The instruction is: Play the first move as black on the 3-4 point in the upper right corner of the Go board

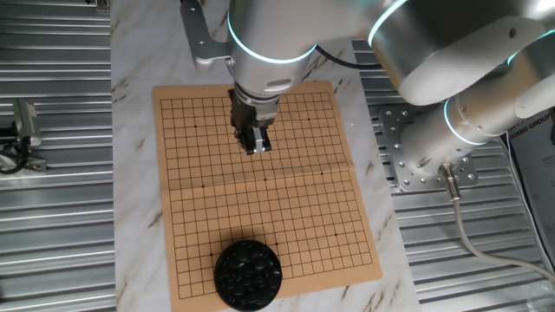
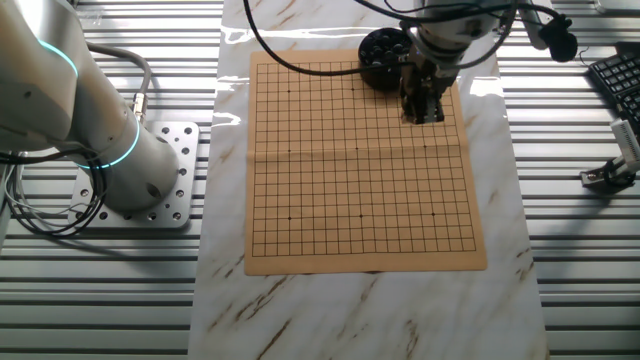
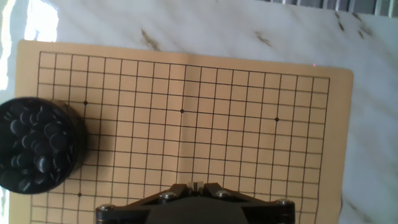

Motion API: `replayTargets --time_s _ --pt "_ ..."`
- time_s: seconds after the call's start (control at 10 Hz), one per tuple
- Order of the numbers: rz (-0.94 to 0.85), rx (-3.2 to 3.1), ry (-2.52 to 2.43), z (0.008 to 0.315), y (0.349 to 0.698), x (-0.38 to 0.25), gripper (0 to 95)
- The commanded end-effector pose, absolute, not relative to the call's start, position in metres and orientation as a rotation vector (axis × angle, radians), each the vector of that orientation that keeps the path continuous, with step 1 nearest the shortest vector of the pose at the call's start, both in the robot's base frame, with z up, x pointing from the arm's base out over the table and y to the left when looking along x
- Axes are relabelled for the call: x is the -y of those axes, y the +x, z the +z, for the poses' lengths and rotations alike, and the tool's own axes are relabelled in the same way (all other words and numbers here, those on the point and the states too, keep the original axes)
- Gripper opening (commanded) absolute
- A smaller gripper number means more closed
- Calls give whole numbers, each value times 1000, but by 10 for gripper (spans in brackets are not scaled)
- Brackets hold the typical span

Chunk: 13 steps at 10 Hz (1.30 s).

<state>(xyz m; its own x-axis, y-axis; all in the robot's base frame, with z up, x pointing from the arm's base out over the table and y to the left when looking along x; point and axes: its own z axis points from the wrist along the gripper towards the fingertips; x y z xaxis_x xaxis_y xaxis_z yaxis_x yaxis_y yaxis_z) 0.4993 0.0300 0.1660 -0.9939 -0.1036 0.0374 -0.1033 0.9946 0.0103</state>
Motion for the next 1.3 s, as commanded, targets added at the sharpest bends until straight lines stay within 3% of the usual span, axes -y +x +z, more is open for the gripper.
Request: replayTargets --time_s 0.1,1.3 --pt "-12 3126 105 166 497 -30 0" --pt "-42 3181 -63 146 494 -78 0"
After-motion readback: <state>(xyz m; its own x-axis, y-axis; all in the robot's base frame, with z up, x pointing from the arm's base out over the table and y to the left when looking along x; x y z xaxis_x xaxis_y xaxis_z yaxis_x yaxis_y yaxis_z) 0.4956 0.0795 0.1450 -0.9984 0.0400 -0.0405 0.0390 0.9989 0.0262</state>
